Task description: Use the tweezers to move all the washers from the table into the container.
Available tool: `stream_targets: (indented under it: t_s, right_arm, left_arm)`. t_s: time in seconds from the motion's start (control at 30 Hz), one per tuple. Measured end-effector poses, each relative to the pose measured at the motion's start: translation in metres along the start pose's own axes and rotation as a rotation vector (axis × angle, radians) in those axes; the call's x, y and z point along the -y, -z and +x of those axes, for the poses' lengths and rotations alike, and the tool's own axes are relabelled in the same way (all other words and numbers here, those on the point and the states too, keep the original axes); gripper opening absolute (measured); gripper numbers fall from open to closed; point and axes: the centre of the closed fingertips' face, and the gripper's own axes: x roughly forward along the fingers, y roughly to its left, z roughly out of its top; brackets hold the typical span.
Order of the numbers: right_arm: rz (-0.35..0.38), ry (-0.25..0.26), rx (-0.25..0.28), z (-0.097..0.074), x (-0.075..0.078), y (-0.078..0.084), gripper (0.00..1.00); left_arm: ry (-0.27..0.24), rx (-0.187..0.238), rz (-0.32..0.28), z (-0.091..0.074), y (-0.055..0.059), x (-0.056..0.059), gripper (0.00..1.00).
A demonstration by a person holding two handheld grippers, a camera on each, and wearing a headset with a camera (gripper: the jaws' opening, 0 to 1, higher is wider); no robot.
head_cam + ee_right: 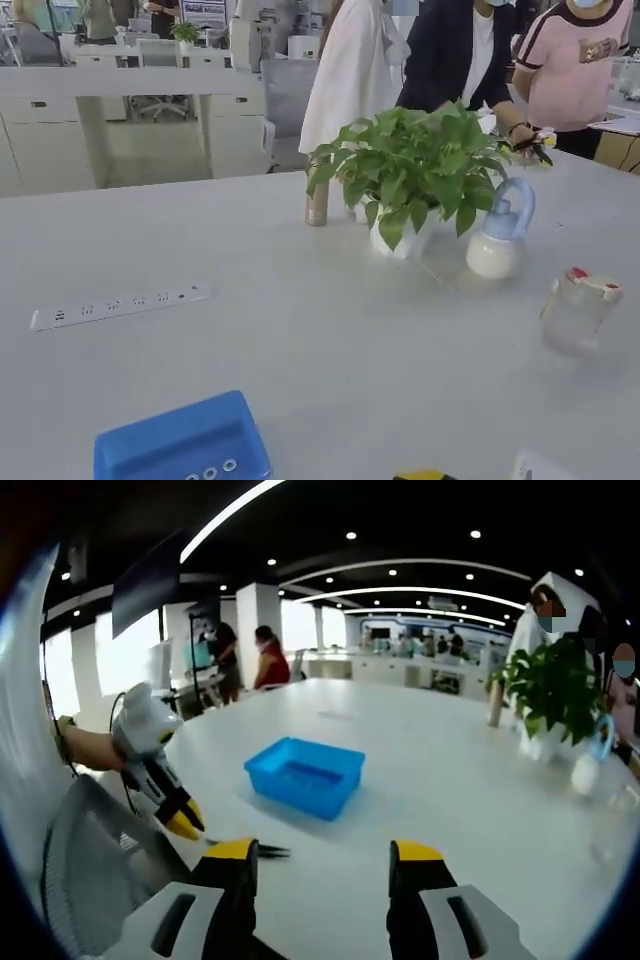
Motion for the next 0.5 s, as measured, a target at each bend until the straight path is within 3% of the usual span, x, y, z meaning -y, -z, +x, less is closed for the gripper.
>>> stream_targets:
  t_s: [0.07, 0.1, 0.2, 0.27, 0.3, 0.4, 0.5]
  right_arm:
    - [-0.011, -0.005, -0.007, 0.001, 0.0, 0.001, 0.5]
    - [-0.012, -0.006, -0.007, 0.002, 0.0, 0.002, 0.5]
    - [-0.017, -0.012, -0.004, 0.005, 0.002, 0.0, 0.51]
    - [-0.018, -0.007, 0.01, 0.005, 0.006, -0.005, 0.52]
    - [-0.021, -0.006, 0.019, 0.005, 0.007, -0.008, 0.53]
    - [-0.042, 0.008, 0.076, 0.001, 0.014, -0.023, 0.56]
    - [-0.048, 0.02, 0.144, -0.005, 0.02, -0.037, 0.58]
  left_arm:
    - [-0.011, 0.096, -0.066, -0.008, -0.01, -0.004, 0.12]
    - [-0.01, 0.118, -0.078, -0.011, -0.012, -0.004, 0.13]
    - [-0.077, 0.236, -0.048, -0.029, -0.028, -0.01, 0.18]
    - [-0.104, 0.303, -0.019, -0.037, -0.036, -0.01, 0.25]
    - [-0.131, 0.357, -0.008, -0.044, -0.043, -0.011, 0.3]
    - [-0.169, 0.483, -0.024, -0.06, -0.057, -0.009, 0.4]
    - [-0.199, 0.579, -0.019, -0.075, -0.069, -0.007, 0.48]
